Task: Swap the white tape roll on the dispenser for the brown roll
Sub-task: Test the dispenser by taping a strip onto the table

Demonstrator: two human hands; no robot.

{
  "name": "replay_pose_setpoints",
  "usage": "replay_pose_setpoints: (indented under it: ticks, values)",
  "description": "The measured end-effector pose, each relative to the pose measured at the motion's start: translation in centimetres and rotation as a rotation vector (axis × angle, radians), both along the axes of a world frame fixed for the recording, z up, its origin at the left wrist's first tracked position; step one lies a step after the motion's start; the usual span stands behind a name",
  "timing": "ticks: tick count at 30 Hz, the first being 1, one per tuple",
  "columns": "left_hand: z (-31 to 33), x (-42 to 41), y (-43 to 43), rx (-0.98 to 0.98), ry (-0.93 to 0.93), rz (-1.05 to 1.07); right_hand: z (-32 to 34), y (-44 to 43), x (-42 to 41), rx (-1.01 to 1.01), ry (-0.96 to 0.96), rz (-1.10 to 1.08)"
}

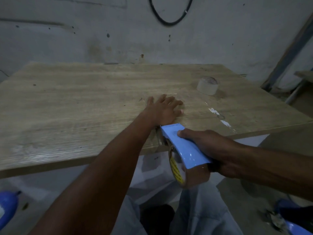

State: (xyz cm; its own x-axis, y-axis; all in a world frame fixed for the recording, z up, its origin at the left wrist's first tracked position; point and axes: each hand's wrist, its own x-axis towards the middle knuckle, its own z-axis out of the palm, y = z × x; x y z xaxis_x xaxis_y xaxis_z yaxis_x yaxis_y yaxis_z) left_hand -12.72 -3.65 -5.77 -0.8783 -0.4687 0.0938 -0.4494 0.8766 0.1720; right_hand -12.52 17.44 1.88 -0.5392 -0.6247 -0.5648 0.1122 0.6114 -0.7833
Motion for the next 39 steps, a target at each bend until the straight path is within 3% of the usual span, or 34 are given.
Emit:
replay_pose_setpoints:
  ticks: [13,19,24,28,34,39]
  values:
    - [0.2,0.2,0.2,0.015,-0.001,0.017,-1.3,1.5,0.9,0.044,0.054,-0.004]
    - [1.1,0.9,1.5,-0.211,0.048,0.052,-1.8,2.5,1.5,0.013,0.06,-0.007]
    - [1.0,0.5,4.3,0.116,0.074,0.038,-1.9,2.7,1.7,-0.003,0.019,-0.021]
    - [0.4,0.6,4.4,0.07,0.032,0.012,-2.0,3.1,1.8,0.01,-0.057,-0.016]
    - [0.3,0.5,4.4,0.039,0.016,0.014,-2.2,3.4,2.3,-0.124,-0.205,-0.036]
    - [0.4,0.6,4.5,0.046,0.032,0.02,-2.1,3.6,2.7,-0.157,-0.123,-0.069]
